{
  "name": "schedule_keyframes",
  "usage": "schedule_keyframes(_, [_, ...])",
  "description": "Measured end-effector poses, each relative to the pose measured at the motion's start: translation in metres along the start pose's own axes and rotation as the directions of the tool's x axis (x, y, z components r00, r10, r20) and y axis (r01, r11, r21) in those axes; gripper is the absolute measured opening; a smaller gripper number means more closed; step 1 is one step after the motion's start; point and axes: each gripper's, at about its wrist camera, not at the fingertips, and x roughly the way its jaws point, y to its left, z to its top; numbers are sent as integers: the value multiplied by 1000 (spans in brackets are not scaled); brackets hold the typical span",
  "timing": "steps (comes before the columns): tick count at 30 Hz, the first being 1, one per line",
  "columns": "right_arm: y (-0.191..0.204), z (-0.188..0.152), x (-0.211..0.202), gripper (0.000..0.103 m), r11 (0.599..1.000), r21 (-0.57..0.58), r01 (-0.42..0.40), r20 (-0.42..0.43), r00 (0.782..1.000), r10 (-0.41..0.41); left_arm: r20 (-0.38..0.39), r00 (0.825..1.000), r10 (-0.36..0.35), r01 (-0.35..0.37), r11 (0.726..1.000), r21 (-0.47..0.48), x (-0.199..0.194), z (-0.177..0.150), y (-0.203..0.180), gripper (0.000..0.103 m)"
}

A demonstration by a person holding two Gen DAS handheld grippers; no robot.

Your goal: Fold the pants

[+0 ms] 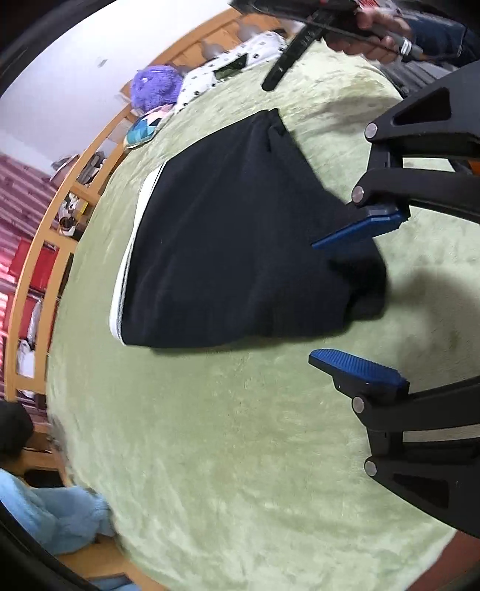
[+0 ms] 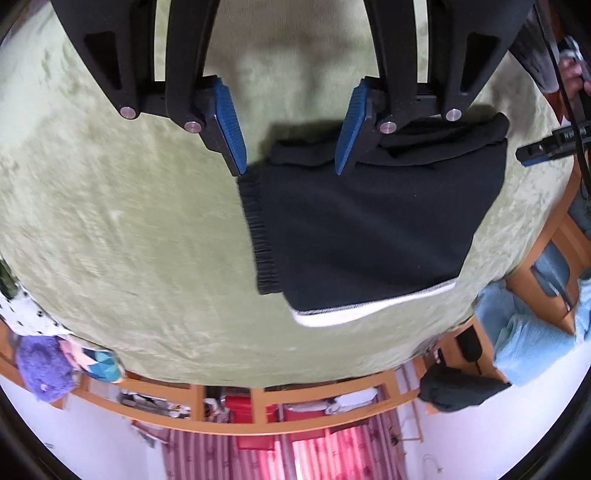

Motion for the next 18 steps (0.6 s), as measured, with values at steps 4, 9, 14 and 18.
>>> schedule_keyframes(4, [4, -1, -32, 56, 999, 13, 45, 11, 999, -46, 39, 999, 23, -24, 999, 24, -20, -2, -34, 53])
schedule_keyframes(9, [17, 1, -82, 56, 995, -13, 103, 70, 992, -102, 110, 991, 73, -82, 993, 79, -59, -1, -75, 66])
schedule_keyframes(14, [24, 0, -125, 71, 994, -16, 112, 118, 987, -109, 145, 985, 91, -106, 989, 101, -91, -1, -108, 74])
schedule_keyframes(18, [28, -3, -152, 92, 992, -12, 129, 175, 977, -125, 171, 977, 126, -147, 982, 122, -108, -8, -127, 82])
